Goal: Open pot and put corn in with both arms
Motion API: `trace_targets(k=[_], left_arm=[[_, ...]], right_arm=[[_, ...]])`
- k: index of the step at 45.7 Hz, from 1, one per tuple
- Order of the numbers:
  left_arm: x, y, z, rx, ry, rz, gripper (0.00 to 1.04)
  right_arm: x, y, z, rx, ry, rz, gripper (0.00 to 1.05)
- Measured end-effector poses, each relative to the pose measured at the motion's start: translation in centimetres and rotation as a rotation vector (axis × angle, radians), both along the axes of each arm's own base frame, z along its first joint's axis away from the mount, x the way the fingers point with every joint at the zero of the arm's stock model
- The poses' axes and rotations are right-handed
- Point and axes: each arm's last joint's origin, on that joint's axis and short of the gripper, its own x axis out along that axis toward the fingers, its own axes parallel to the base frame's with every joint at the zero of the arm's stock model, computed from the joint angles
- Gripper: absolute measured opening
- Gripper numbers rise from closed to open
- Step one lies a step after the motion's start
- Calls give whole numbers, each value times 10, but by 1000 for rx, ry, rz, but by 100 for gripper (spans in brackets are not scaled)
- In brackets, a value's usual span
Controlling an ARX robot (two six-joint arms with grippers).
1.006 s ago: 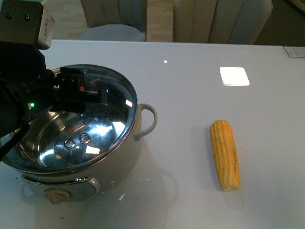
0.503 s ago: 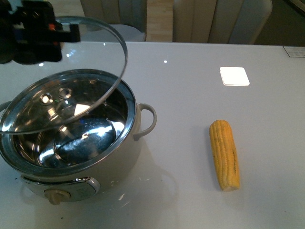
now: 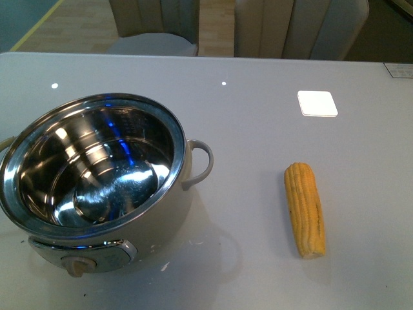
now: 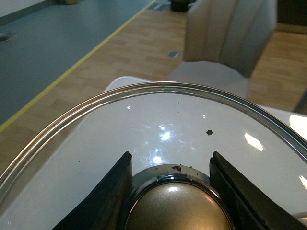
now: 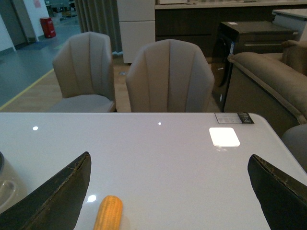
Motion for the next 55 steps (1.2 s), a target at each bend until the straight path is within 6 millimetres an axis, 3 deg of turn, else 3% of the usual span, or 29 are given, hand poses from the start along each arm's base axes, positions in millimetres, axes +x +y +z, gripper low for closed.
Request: trace_targets(k=[7, 23, 33, 55], left_arm=[[-4, 38, -37, 26, 47, 108, 42], [-7, 82, -112, -1, 113, 209, 42], [-1, 90, -152, -26, 148, 199, 42], [-1, 97, -203, -55, 207, 196, 42]], right_arm=[[0, 0, 0, 0, 0, 0, 96], [0, 0, 0, 0, 0, 0, 96], [0, 0, 0, 0, 0, 0, 96], [0, 0, 0, 0, 0, 0, 96]])
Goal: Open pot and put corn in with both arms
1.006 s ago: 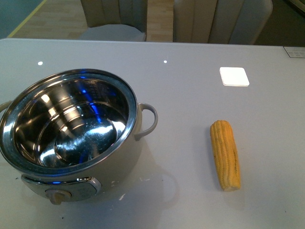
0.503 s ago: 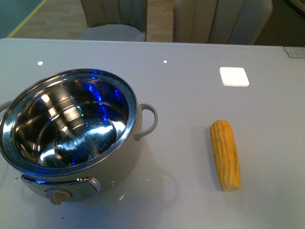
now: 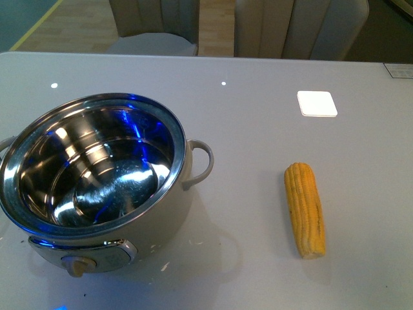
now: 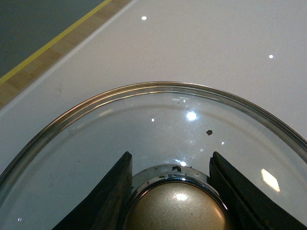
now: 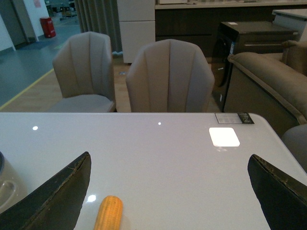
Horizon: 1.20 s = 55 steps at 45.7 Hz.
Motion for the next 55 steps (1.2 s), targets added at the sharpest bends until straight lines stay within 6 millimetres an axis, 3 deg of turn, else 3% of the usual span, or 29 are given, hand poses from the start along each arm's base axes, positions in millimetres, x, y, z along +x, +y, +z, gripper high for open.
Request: trace_targets(k=[23, 40, 44, 47, 50, 55], left_arm=[[-1, -1, -4, -2, 5, 2, 42], [-1, -1, -4, 0, 4, 0, 102], [-2, -1, -4, -1, 4, 0, 95], [-2, -2, -4, -2, 6, -1, 100], [-3, -3, 0, -7, 3, -6, 97], [-11, -12, 39, -64, -41, -24, 98]], right_arm=[[0, 0, 0, 0, 0, 0, 96], [0, 0, 0, 0, 0, 0, 96], [0, 0, 0, 0, 0, 0, 96], [0, 0, 0, 0, 0, 0, 96], [0, 0, 0, 0, 0, 0, 96], [0, 0, 0, 0, 0, 0, 96]])
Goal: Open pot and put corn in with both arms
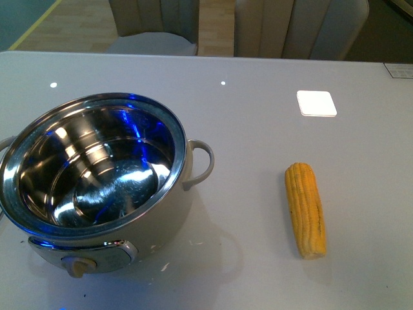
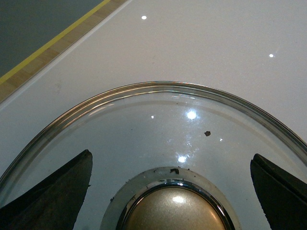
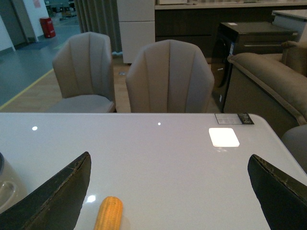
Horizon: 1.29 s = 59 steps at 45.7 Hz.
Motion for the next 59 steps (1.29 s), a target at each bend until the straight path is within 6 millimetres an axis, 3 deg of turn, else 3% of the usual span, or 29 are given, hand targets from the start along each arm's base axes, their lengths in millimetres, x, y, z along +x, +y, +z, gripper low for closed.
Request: trace_targets(k=[5, 10, 19, 30, 42, 48, 59], left_arm=[[10, 3, 64, 27, -149, -1, 98], [11, -3, 110, 18, -237, -22, 98], [0, -36, 154, -37, -256, -144, 98], [-32, -84, 205, -118, -294, -327, 98], [-79, -99, 227, -184, -295, -347, 96], [-91, -108, 222, 45, -410, -353, 75], [-116, -131, 204, 128, -402, -379, 25]], right_arm=[[0, 0, 0, 0, 0, 2, 96], [0, 0, 0, 0, 0, 0, 96], [0, 0, 0, 0, 0, 1, 96], [0, 0, 0, 0, 0, 1, 96], [0, 0, 0, 0, 0, 1, 96], [0, 0, 0, 0, 0, 1, 96], [0, 0, 0, 0, 0, 1, 96]])
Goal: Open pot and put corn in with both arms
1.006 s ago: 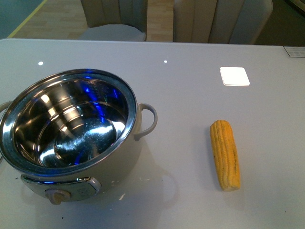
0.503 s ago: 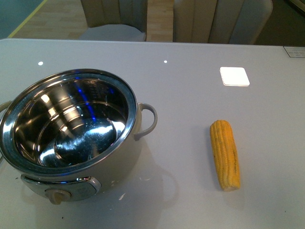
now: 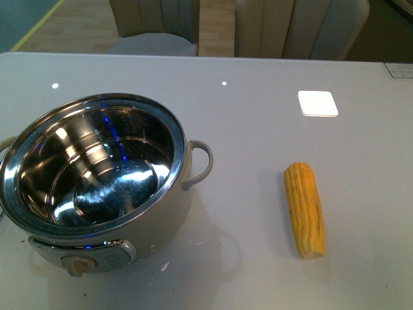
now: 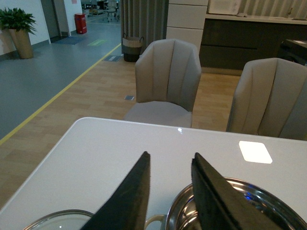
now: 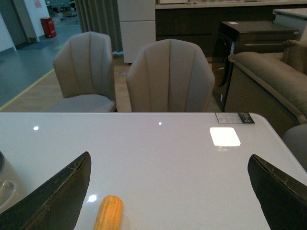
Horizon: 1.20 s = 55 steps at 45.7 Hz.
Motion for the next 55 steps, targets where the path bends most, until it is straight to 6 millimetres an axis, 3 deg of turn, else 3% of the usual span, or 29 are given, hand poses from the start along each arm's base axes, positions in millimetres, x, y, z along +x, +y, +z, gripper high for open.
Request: trace_targets(k=[4, 6, 18, 23, 55], left_arm=[[-7, -5, -4, 4, -2, -1, 7], [-10, -7, -5, 5, -3, 1, 3], [-25, -23, -12, 10, -5, -7, 4], [-30, -23, -20, 10, -14, -2, 4], [-49, -23, -18, 11, -23, -3, 4]], right_arm=[[0, 0, 0, 0, 0, 0, 96], [0, 0, 0, 0, 0, 0, 96], [0, 0, 0, 0, 0, 1, 96], [0, 0, 0, 0, 0, 0, 96], [0, 0, 0, 0, 0, 0, 96]])
